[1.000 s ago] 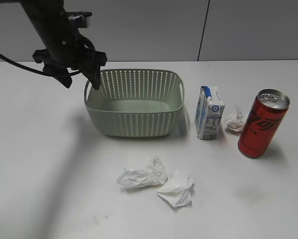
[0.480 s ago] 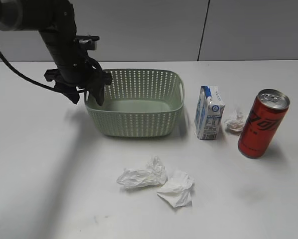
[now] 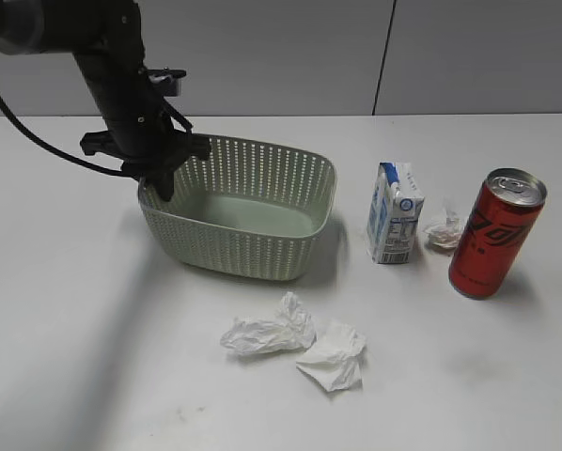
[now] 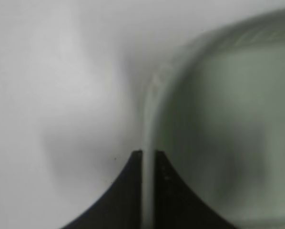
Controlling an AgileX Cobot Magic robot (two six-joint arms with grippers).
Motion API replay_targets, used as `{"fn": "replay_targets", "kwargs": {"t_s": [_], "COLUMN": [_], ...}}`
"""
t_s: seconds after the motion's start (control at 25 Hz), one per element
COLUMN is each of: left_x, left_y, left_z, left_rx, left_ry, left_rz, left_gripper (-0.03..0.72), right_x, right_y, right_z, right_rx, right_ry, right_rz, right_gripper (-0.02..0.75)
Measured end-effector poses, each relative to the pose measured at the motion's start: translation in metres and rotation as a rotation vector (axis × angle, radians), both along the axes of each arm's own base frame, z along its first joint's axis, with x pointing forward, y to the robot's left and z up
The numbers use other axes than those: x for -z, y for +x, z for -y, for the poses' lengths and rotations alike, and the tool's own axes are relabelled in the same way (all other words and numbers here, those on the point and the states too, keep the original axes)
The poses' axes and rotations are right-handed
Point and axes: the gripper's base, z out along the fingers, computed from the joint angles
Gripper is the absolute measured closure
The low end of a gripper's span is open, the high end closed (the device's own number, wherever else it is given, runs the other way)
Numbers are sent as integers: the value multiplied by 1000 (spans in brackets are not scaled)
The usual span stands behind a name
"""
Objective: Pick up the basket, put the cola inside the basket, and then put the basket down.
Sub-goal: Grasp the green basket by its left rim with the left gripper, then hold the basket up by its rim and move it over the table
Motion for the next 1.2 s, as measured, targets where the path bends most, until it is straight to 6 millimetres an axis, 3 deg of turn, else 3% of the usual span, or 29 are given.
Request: {"fn": "replay_targets", "kwargs": {"t_s": [0.36,0.72,1.08,1.2], "left_x": [-17,-77,-93,-81], "left_y": [-10,-28,-105,-135], "left_z": [-2,3,-22,-35], "left_rx": [-53,-120,-193,-227], "left_ry": [24,-110,-136,-140], "left_rz": [-115,-58,-60,-38], "left_gripper": [688,688,688,688], "right_x": [0,0,0,0], "right_y": [0,0,0,0], "right_z": [0,0,0,0], "right_rx": [0,1,1,2], "right_ry": [1,2,3,3], "right_rz": [0,0,0,0], "right_gripper": [152,152,152,152]}}
